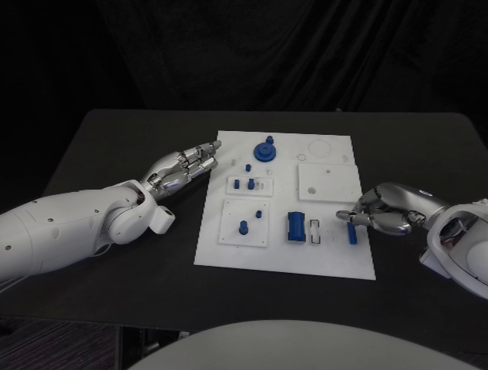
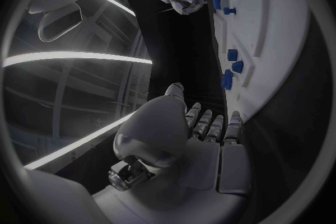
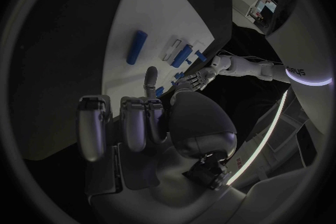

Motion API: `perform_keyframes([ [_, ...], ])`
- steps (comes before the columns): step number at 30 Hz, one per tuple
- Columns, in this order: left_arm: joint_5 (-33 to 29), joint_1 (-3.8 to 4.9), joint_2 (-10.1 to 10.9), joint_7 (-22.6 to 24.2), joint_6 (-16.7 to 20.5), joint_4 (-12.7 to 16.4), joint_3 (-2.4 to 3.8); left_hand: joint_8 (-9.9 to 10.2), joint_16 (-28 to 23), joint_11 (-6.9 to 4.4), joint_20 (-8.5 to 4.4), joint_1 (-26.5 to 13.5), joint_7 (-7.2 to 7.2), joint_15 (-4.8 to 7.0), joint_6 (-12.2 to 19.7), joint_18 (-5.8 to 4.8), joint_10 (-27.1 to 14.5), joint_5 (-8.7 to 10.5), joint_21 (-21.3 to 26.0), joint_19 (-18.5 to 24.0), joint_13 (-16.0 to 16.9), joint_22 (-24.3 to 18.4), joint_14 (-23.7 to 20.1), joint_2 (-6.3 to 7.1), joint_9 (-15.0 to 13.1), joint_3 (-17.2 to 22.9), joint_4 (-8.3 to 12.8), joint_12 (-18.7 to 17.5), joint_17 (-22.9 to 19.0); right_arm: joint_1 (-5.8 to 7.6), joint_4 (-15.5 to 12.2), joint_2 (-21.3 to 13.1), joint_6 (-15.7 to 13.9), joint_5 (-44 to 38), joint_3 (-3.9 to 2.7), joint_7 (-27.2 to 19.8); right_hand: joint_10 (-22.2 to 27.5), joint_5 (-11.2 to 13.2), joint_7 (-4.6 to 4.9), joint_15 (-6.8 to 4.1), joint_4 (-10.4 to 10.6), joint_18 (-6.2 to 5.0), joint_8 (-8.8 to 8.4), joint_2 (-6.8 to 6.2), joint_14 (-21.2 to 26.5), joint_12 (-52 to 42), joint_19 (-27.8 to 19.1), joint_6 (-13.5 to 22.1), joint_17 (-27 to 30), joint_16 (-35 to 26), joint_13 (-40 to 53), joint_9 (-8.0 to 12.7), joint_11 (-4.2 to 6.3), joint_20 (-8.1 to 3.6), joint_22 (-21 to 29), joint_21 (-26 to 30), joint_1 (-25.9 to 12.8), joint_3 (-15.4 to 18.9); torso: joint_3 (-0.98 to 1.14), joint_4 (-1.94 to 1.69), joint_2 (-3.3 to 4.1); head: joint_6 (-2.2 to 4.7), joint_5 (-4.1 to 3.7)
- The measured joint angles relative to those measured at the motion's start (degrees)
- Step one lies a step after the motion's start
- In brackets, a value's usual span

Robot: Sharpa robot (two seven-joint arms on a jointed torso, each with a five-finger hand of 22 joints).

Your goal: Assemble the parts on the task board

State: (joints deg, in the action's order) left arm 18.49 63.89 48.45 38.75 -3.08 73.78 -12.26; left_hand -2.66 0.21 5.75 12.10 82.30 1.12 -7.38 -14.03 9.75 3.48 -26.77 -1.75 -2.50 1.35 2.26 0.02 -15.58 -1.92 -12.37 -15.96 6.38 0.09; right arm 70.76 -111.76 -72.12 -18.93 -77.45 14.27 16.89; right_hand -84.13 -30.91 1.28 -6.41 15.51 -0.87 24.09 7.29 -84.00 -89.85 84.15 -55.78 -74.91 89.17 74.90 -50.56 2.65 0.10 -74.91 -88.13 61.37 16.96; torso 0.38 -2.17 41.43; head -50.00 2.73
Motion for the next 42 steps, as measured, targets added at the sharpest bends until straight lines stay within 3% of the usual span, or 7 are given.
perform_keyframes([
  [2, 0.0, 0.0, -0.01, 0.0, 0.27, 0.06, 0.0, 0.0, 0.0, 0.0, 0.0, 0.27, -0.48, 0.49, -0.48, 0.0, 0.0, -0.51, 0.0, 0.0, 0.01, 0.0, -0.04, 0.27, -0.01, 0.0, 0.0, 0.08, 0.0, 0.0, 0.08, -0.45, -0.1, -0.23, 0.01, 0.86, 0.0, -1.65, -0.09, 0.0, -1.5, 0.0, -0.69, -1.06, 0.0, 0.0, 0.0, -0.09, 0.0, 0.0, 0.0, 0.49, 0.0, 0.0, 0.0, 0.0, 3.32, -0.71, -0.01, -0.01, 0.0, 0.0, -0.02],
  [7, 0.0, 0.0, -0.04, 0.02, 1.58, 0.45, 0.0, -0.51, 0.0, -1.86, -1.05, 0.85, -0.35, 2.69, -2.23, 0.0, 0.62, -1.96, 0.0, 0.01, 0.2, 0.0, 0.0, 0.85, -0.2, 0.24, -0.24, 1.34, 0.01, 0.0, 0.08, -1.3, -0.21, -1.71, 0.03, 4.02, 0.0, -1.84, -0.09, 0.0, -2.49, -0.01, -1.41, -1.93, 0.0, 0.0, 0.0, -0.69, 0.0, 0.0, 0.01, 1.05, 0.0, 0.0, 0.0, 0.0, 5.98, -1.4, -0.01, -0.09, 0.01, 0.0, -0.08],
  [12, 0.0, -0.01, -0.04, 0.02, 2.73, 0.48, 0.0, -0.51, 0.0, -2.06, -1.05, 0.85, -0.39, 2.69, -2.28, 0.0, 0.41, -2.18, 0.0, 0.01, 0.2, -0.1, 0.0, 0.85, -0.2, 0.24, -0.24, 1.34, -0.02, 0.0, 0.07, -1.48, 0.06, -4.25, 0.04, 7.66, 0.0, -1.84, -0.6, 0.0, -3.04, -0.02, -0.75, -3.22, 0.0, 0.0, 0.0, -1.83, 0.0, -0.41, 0.01, 0.21, 0.0, 0.0, 0.0, 0.0, 7.26, -1.48, -0.02, -0.1, 0.01, 0.0, -0.31],
  [24, 0.0, -0.11, -0.18, 0.04, 3.59, 0.42, 0.0, -0.51, 0.0, -2.06, -1.04, 1.07, -0.39, 2.68, -2.28, 0.0, 0.41, -2.18, 0.0, 0.01, 0.2, -0.1, -0.01, 0.62, -0.19, 0.24, -0.24, 1.34, -0.04, -0.09, 0.33, 0.26, 2.58, -8.43, 0.04, 13.62, 0.21, -1.84, -0.8, -0.4, -2.78, -0.03, -0.01, -3.06, 0.0, 0.0, -0.21, -2.03, 0.0, -0.41, 0.01, -1.5, 0.2, -0.21, 0.01, 0.0, 8.0, -2.06, -0.06, -0.19, -0.03, 0.0, -0.53],
  [30, 0.0, -0.13, -0.23, 0.04, 3.6, 0.41, 0.0, -0.51, 0.0, -1.87, -1.04, 1.07, -0.39, 2.68, -2.27, 0.01, 0.61, -2.18, 0.0, 0.01, 0.2, -0.1, -0.01, 0.62, -0.19, 0.24, -0.24, 1.6, -0.04, -0.32, 0.49, 1.14, 3.79, -9.31, 0.04, 14.81, 0.21, -1.84, -1.02, -0.4, -0.68, -0.03, 0.42, -3.4, 0.0, 0.0, 0.0, -1.81, 0.0, -0.41, 0.01, -2.6, 0.2, -0.42, 0.0, 0.0, 7.66, -2.82, -0.06, -0.13, -0.03, 0.0, -0.38],
  [35, 0.0, -0.16, -0.24, 0.04, 3.58, 0.33, 0.0, -0.51, 0.0, -1.66, -1.04, 1.07, -0.39, 2.68, -2.27, 0.01, 0.39, -2.17, 0.0, 0.01, 0.19, -0.1, 0.0, 0.62, -0.19, 0.24, -0.24, 1.6, -0.03, -0.43, 0.36, 1.51, 4.3, -9.7, 0.05, 15.28, 0.21, -1.84, -0.49, -0.4, 0.93, -0.03, 0.51, -3.78, 0.0, 0.0, 0.0, -1.29, 0.0, -0.58, 0.0, -2.99, 0.2, -0.42, 0.01, 0.28, 5.71, -3.07, -0.04, -0.12, -0.03, 0.0, -0.49],
  [42, 0.0, -0.17, -0.31, 0.05, 3.51, 0.19, 0.0, -0.51, 0.0, -1.47, -1.04, 1.07, -0.39, 2.68, -2.27, 0.01, 0.59, -2.17, 0.0, 0.01, 0.24, -0.1, 0.0, 0.62, -0.18, 0.24, -0.24, 1.6, -0.02, -0.49, -0.31, 1.54, 4.58, -9.96, 0.05, 15.5, 0.12, -1.84, 0.22, -0.4, 1.24, -0.03, -2.95, -4.42, 0.0, 0.0, 0.0, -0.58, 0.0, -0.64, 0.0, -0.23, -0.31, -0.42, 0.01, 0.28, 1.78, -3.71, 0.03, -0.12, 0.0, 0.0, -0.45],
])
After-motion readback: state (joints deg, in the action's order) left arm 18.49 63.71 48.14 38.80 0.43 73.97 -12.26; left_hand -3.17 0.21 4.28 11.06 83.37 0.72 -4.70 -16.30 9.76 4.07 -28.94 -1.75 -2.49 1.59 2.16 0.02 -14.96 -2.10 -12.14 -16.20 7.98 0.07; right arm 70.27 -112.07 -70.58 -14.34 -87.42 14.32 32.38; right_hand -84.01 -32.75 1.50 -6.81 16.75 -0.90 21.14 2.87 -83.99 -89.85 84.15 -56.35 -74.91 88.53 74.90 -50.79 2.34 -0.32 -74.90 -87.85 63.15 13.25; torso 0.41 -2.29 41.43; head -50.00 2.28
